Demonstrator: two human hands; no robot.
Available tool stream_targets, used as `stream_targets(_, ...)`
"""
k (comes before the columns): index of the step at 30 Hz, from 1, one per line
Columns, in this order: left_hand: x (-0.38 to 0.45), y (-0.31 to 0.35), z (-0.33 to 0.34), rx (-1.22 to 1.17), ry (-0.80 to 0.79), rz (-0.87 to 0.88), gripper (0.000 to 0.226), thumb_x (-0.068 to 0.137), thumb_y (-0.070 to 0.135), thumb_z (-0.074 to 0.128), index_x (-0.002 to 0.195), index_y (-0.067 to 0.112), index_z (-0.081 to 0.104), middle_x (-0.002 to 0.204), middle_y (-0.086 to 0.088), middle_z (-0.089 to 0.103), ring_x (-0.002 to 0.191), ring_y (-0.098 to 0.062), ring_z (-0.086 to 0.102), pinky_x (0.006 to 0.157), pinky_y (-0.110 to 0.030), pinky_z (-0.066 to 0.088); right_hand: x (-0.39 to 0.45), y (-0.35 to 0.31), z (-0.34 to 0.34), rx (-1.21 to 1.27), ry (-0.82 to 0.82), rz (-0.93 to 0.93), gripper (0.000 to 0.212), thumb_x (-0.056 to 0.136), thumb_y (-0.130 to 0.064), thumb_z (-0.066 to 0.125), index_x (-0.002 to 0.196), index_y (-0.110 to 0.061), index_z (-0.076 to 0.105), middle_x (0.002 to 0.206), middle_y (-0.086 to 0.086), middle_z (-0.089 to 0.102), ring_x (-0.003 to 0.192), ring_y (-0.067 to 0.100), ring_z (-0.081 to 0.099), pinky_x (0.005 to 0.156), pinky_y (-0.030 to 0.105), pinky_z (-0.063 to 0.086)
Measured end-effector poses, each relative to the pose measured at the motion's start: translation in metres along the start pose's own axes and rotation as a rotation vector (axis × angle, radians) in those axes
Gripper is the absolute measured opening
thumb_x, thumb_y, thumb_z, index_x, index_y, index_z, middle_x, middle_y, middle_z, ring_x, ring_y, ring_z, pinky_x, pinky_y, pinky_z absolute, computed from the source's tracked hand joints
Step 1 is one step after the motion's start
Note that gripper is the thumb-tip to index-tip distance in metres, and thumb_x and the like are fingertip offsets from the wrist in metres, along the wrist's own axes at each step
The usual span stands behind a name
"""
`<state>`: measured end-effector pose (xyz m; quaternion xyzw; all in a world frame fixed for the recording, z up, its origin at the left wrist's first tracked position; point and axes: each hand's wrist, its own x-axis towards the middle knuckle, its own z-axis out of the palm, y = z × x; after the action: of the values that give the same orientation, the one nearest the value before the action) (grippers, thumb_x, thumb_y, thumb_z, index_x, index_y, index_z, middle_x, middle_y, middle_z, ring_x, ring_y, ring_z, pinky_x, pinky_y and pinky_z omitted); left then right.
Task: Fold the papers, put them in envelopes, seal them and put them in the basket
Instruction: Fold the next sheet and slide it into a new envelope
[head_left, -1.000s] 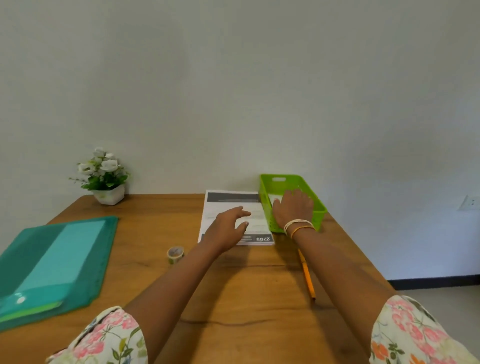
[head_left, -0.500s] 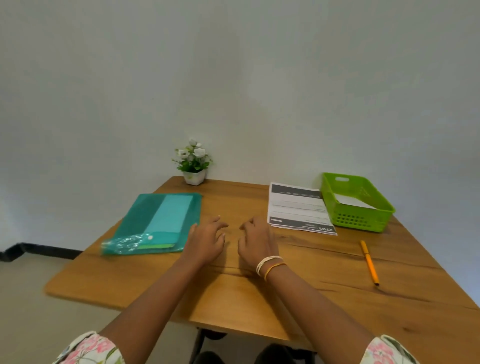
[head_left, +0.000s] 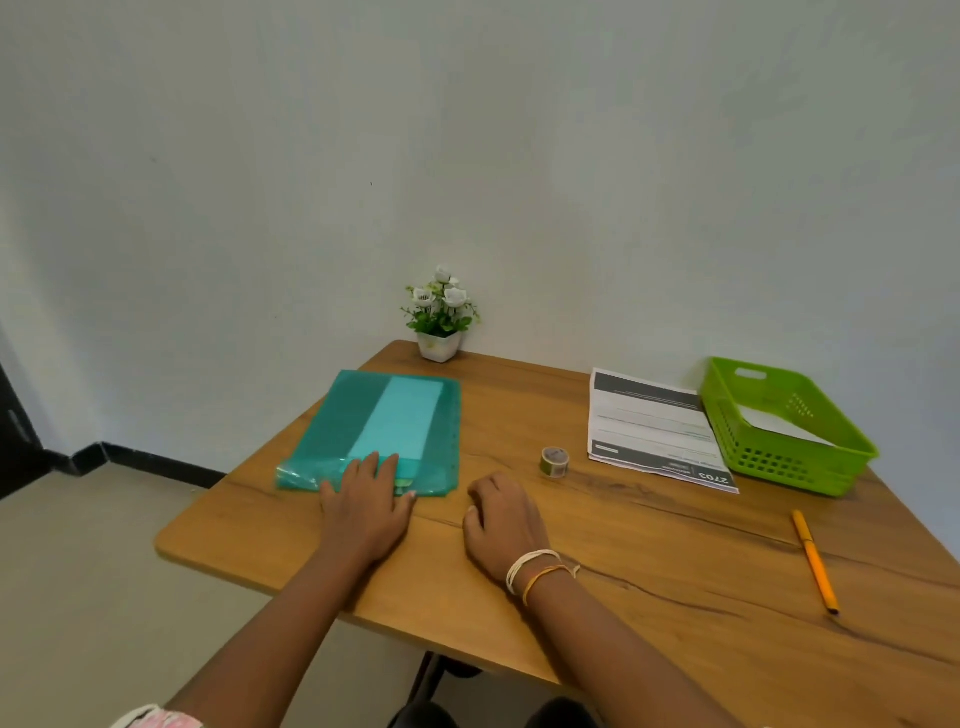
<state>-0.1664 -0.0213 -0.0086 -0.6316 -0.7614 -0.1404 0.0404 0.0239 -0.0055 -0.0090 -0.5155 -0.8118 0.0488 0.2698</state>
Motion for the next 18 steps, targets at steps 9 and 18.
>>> stream_targets(9, -0.009, 0.045, 0.002, -0.289, 0.268, 0.263, 0.041, 0.084, 0.023, 0.051, 0.122, 0.014, 0.062, 0.122, -0.006, 0.061, 0.111, -0.023, 0.056, 0.086, -0.039, 0.044, 0.015, 0.006, -0.001, -0.084, -0.065, -0.027, 0.047, 0.096, -0.025, 0.038, 0.143, -0.017, 0.037, 0.144, 0.004, 0.044, 0.134, 0.021, 0.038, 0.114, 0.043, 0.024)
stream_targets(18, 0.0, -0.016, -0.006, -0.569, 0.211, -0.01, 0.034, 0.096, 0.032, 0.047, 0.119, 0.015, 0.067, 0.132, -0.005, 0.06, 0.122, -0.022, 0.053, 0.102, -0.042, 0.04, 0.052, -0.018, -0.02, -0.161, -0.362, -0.073, 0.061, 0.087, -0.036, 0.059, 0.142, -0.026, 0.035, 0.138, 0.002, 0.047, 0.131, 0.022, 0.039, 0.116, 0.053, 0.015)
